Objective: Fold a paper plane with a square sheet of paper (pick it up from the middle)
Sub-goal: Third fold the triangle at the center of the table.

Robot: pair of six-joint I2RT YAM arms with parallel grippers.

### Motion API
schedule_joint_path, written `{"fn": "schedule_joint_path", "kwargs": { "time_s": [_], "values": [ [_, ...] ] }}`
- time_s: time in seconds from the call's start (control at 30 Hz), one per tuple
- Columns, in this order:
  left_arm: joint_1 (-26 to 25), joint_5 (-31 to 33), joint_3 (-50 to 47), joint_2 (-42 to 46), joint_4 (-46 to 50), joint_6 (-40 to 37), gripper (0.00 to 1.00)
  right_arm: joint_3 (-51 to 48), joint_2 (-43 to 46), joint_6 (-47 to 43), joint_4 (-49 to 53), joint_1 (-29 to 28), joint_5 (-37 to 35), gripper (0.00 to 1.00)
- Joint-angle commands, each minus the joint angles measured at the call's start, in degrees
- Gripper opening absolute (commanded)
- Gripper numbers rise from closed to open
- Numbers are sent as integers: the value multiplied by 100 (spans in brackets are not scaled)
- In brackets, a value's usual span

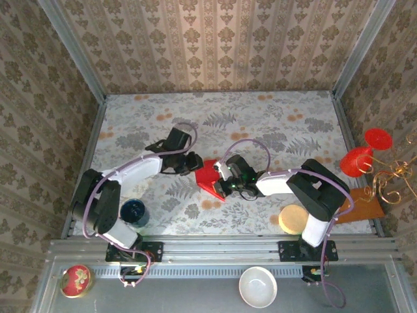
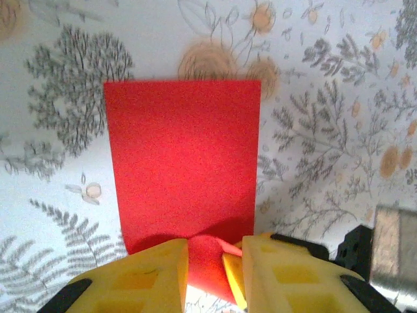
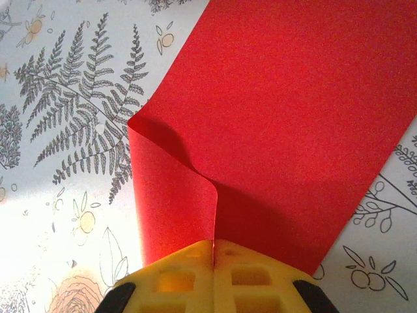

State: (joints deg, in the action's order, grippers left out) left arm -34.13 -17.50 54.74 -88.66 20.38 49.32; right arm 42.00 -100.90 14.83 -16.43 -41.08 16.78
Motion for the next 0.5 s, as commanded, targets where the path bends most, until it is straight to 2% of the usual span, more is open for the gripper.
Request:
{"fn": "schedule_joint_path", "kwargs": {
  "time_s": [0.0, 0.2, 0.47],
  "values": [
    [-225, 23, -347, 165, -332, 569, 28, 70, -217, 142, 481, 21, 1, 1],
    [-489, -115, -816, 168, -986, 1194, 20, 150, -274, 190, 553, 21, -7, 1],
    [-620, -219, -720, -248, -1055, 1306, 13, 203, -310, 204, 617, 21, -8, 1]
  ]
}}
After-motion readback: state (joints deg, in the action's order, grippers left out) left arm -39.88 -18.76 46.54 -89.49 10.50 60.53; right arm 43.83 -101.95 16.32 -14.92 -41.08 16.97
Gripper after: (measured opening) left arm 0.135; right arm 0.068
